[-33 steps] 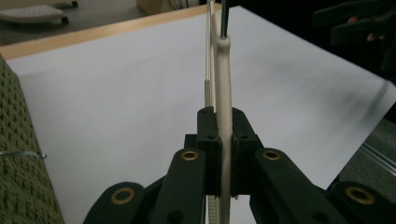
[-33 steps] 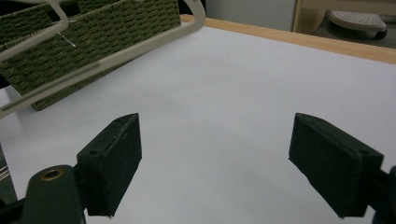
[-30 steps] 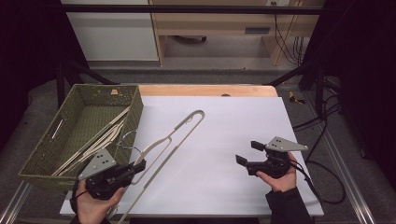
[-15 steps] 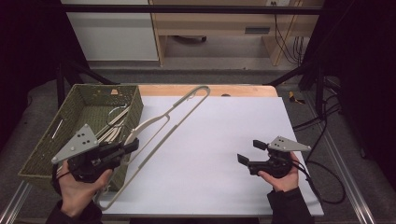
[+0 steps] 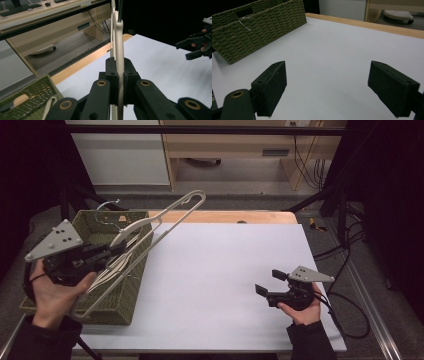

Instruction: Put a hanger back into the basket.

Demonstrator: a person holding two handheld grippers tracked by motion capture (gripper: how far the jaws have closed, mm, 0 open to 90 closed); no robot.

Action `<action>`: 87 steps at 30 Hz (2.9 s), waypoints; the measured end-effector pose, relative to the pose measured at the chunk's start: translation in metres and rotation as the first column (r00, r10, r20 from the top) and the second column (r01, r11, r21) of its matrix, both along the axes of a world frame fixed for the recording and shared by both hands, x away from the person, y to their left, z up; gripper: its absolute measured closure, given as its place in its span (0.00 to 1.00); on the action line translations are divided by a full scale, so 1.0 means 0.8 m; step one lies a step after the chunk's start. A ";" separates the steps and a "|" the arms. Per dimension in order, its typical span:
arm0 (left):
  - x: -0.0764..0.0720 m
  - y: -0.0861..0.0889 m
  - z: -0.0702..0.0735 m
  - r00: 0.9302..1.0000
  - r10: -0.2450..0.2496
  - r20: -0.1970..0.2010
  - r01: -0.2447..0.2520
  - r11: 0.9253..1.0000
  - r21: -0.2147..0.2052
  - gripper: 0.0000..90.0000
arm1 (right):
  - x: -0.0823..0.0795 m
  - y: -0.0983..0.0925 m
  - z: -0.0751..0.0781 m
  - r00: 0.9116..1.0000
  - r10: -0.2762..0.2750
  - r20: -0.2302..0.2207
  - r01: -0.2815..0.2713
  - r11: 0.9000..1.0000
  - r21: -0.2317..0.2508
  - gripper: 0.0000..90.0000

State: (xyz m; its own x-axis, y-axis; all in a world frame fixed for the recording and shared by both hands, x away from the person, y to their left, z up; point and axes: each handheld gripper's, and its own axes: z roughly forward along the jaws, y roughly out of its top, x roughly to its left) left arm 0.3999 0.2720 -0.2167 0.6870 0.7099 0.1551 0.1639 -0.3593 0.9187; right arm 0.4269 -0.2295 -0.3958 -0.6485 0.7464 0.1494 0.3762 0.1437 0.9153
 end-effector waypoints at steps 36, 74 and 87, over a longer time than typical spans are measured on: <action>0.098 0.154 -0.097 0.973 0.230 -0.014 -0.218 0.939 0.268 0.95 | 0.000 0.001 -0.002 1.000 0.008 0.017 -0.008 1.000 -0.005 0.14; 0.108 0.126 -0.204 0.941 0.207 -0.267 -0.137 0.956 0.259 0.69 | -0.001 0.001 -0.003 1.000 0.009 0.027 -0.009 1.000 -0.014 0.13; 0.057 0.095 -0.150 0.987 0.148 -0.061 -0.152 0.987 -0.059 0.35 | -0.003 0.000 -0.001 0.999 0.006 0.032 -0.006 1.000 -0.002 0.13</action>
State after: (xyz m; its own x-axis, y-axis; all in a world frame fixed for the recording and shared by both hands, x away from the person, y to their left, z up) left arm 0.4455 0.3479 -0.3368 0.5784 0.8127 0.0703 0.2636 -0.2678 0.9267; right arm 0.4248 -0.2293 -0.3965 -0.6577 0.7426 0.1268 0.3455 0.1477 0.9267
